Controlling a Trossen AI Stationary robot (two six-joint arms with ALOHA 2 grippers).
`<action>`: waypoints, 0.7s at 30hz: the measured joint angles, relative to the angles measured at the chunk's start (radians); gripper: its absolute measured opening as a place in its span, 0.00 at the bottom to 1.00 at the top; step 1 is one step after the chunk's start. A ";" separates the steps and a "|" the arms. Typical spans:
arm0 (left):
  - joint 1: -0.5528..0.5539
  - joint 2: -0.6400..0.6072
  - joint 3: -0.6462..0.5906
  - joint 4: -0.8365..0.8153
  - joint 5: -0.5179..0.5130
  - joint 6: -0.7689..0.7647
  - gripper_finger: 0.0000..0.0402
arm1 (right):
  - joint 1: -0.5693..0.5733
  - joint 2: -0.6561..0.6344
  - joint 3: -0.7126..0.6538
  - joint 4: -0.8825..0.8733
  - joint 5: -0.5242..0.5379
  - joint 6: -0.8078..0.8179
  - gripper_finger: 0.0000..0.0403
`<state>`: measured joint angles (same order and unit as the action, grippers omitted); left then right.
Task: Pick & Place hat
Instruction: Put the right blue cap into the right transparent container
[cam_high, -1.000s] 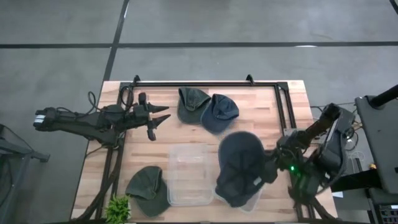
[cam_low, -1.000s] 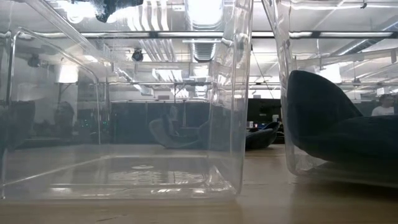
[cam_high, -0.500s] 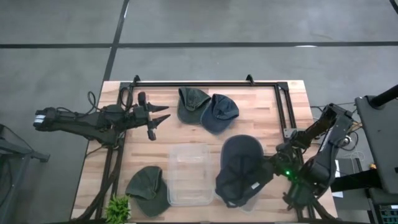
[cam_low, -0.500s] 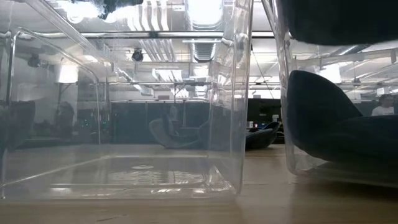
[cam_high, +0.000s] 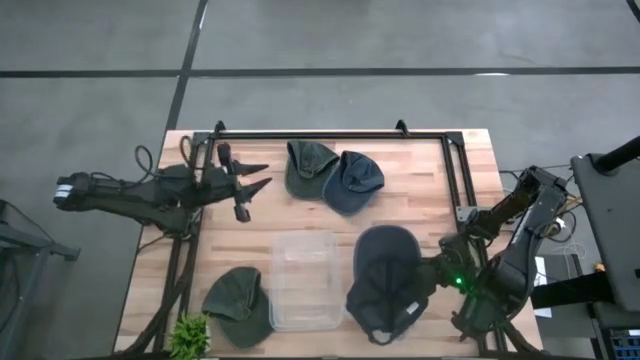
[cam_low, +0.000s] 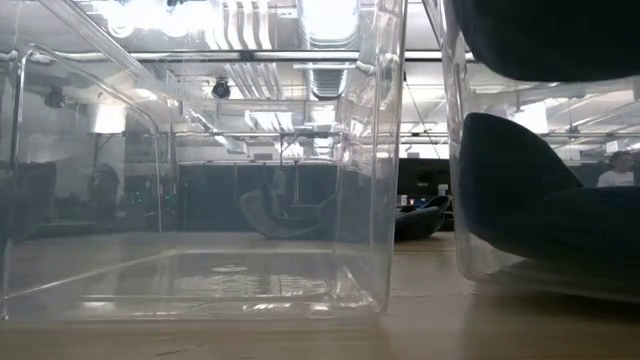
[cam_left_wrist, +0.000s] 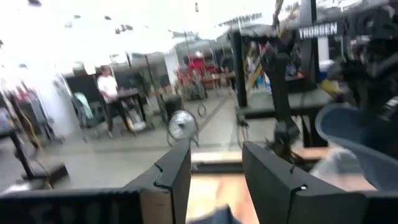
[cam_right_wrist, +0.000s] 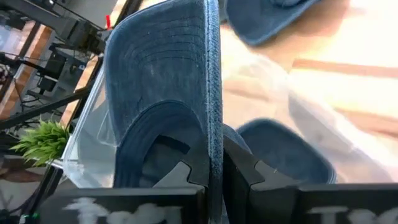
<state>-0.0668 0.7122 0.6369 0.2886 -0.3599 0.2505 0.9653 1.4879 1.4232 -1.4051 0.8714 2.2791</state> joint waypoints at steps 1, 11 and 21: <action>0.002 0.001 0.003 0.014 0.000 0.027 0.34 | -0.009 0.000 0.000 0.016 -0.017 0.002 0.05; 0.002 0.000 0.038 0.031 -0.153 -0.171 0.34 | -0.063 -0.007 0.002 0.091 -0.104 0.017 0.27; 0.002 -0.008 0.050 0.033 -0.162 -0.477 0.34 | -0.071 -0.013 0.055 0.047 -0.217 0.038 0.58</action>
<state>-0.0650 0.7044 0.6868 0.3217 -0.5216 -0.2269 0.8946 1.4746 1.4786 -1.3580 0.6544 2.3172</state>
